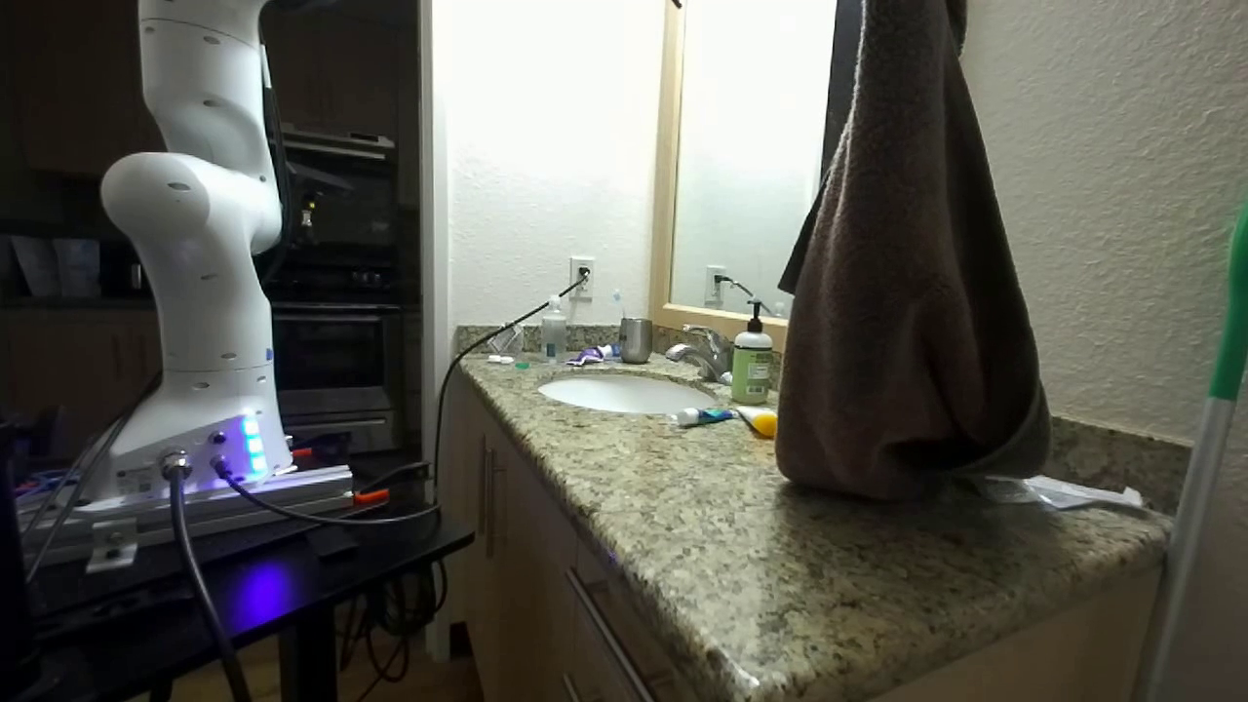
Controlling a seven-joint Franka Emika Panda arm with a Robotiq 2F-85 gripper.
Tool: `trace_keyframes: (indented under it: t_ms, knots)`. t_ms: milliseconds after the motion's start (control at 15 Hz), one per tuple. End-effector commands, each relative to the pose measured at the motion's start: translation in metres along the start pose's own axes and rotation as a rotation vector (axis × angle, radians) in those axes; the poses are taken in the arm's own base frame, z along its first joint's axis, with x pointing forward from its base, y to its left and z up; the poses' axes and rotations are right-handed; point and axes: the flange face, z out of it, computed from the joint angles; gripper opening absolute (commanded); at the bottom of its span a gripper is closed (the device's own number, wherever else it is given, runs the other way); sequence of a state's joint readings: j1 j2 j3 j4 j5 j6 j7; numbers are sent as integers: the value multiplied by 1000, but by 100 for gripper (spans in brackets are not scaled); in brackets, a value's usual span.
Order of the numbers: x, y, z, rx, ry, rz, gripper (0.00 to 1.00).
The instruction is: Put the towel on the right side of the sink
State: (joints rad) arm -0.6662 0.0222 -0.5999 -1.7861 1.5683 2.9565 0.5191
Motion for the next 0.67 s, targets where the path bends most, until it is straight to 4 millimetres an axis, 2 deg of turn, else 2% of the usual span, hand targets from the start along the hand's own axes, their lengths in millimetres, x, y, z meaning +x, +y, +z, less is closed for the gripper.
trace_keyframes:
  t_ms: [0,400,600]
  knots:
    - [-5,-1,8,-10,-21,-13,1]
    - [-30,17,30,-97,-44,-128,1]
    - [-29,19,41,-131,-36,-121,1]
